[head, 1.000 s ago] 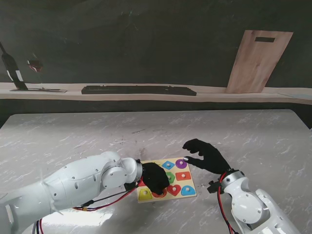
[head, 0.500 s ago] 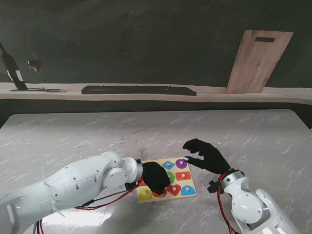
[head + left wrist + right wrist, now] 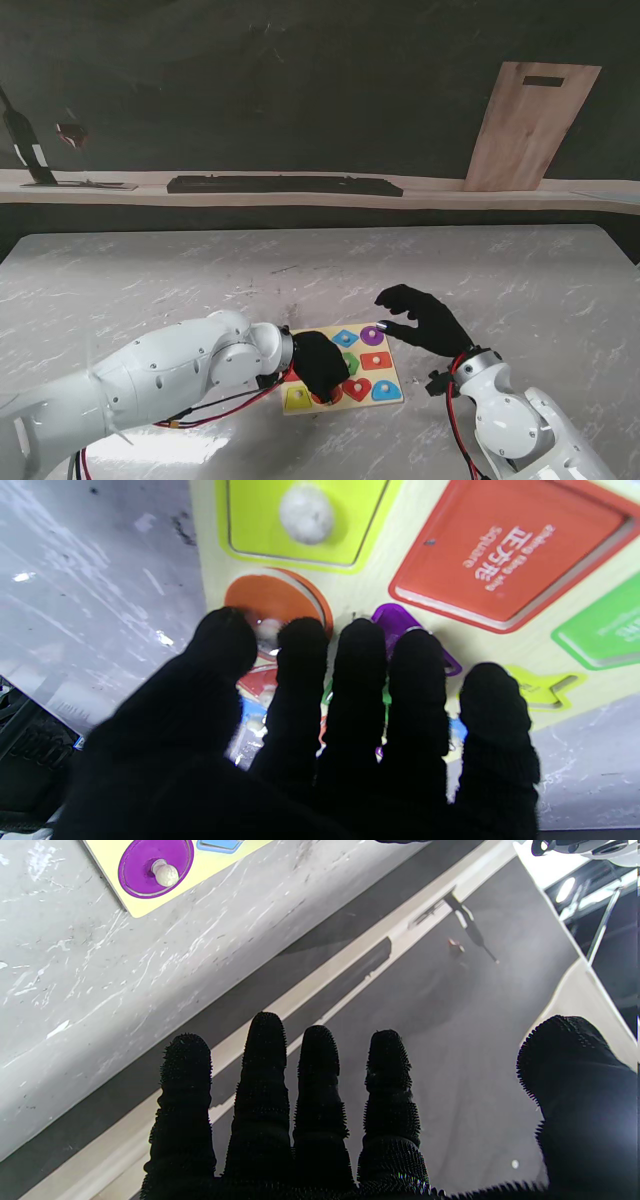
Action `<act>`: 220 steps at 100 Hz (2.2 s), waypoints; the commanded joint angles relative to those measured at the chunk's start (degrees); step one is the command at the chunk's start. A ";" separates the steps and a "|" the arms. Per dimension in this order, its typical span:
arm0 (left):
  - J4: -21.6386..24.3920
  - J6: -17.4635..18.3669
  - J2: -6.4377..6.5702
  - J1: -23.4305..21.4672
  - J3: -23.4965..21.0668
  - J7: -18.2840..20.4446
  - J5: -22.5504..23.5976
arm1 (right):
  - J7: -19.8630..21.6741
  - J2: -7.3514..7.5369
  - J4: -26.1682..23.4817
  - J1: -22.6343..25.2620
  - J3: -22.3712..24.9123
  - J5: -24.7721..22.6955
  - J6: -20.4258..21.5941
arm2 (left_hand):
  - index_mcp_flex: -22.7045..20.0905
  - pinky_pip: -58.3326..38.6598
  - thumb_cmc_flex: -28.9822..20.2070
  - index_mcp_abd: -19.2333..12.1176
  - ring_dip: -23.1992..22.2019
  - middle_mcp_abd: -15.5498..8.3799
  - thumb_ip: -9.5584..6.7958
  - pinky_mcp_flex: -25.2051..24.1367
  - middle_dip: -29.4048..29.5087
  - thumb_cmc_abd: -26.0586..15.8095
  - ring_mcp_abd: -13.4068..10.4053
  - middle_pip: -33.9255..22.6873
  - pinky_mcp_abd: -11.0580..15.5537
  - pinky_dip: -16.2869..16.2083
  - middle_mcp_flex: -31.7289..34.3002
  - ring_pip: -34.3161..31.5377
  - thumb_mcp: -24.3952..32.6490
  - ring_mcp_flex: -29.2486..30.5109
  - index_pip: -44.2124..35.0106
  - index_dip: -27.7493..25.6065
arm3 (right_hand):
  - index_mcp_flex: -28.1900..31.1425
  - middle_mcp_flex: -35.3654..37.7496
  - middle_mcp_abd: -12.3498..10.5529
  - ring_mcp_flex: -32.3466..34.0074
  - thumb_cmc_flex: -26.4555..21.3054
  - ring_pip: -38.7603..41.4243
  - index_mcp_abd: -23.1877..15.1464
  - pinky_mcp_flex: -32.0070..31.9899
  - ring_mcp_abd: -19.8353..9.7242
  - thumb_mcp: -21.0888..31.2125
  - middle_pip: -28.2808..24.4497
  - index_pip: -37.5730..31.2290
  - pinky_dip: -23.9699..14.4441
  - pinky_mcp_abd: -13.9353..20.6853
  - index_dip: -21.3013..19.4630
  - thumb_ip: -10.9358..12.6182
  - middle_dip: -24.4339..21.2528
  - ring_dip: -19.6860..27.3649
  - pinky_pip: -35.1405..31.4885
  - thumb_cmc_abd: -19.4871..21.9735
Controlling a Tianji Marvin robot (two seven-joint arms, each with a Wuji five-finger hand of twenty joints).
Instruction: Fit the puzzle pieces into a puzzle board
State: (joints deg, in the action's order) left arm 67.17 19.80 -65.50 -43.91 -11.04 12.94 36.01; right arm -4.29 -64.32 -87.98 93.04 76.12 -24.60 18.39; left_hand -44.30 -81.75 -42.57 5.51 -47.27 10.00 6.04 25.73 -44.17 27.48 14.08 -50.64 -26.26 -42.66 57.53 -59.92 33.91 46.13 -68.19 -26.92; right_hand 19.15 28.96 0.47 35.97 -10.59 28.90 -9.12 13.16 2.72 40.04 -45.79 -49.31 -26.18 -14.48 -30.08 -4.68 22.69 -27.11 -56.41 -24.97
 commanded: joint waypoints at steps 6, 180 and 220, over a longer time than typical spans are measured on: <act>-0.13 0.39 0.19 0.42 0.41 0.94 -0.47 | -0.01 -0.31 -0.25 0.34 -0.14 -0.10 0.04 | 2.38 -0.32 -2.02 -0.21 0.05 0.64 2.87 -0.67 1.13 2.86 -0.84 1.77 2.35 -0.37 -1.01 1.07 -0.76 -1.04 3.50 1.43 | 0.92 1.88 -1.52 1.06 0.95 0.50 -1.18 -0.69 -0.78 -0.68 -0.36 0.79 -0.98 -0.55 -0.64 1.55 0.40 -0.95 -0.80 1.13; -0.74 1.54 0.37 -2.07 -1.61 -4.07 3.56 | 0.03 -0.32 -0.04 0.27 -0.17 0.11 0.28 | 9.59 1.11 -4.21 -2.10 -4.07 -3.64 1.45 -3.16 -16.03 7.34 -4.32 2.62 4.94 0.56 -2.08 1.22 19.52 -4.11 2.98 -2.65 | 1.06 2.42 -1.38 1.35 1.19 0.59 -1.10 -0.73 -0.75 -0.62 -0.47 0.89 -1.00 -0.64 -0.63 1.54 0.45 -1.00 -0.79 1.19; -0.82 1.68 0.68 -1.04 -0.45 -3.06 3.83 | -0.03 -0.33 -0.03 0.26 -0.14 0.07 0.24 | 6.62 0.54 -3.43 -4.68 -3.84 -3.72 4.97 -2.13 -12.50 5.67 -3.73 -3.22 3.92 0.17 -2.02 -0.19 5.63 -2.26 -2.83 -5.96 | 1.09 2.45 -1.40 1.40 1.19 0.62 -1.16 -0.72 -0.71 -0.63 -0.48 0.82 -1.01 -0.64 -0.65 1.55 0.46 -1.01 -0.81 1.18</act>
State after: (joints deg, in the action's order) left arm 66.66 21.57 -65.19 -45.08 -11.97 9.18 39.66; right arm -4.26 -64.32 -87.86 92.93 76.10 -24.35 18.52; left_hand -36.23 -80.82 -44.55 3.80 -50.15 7.47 8.43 22.94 -57.24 31.70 12.16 -51.99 -26.25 -42.66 55.40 -58.90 42.01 42.87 -69.17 -32.04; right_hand 19.16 30.63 0.47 36.90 -10.59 28.91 -9.12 13.16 2.72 40.04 -45.83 -49.30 -26.18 -14.51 -30.08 -4.68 22.69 -27.13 -56.41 -24.95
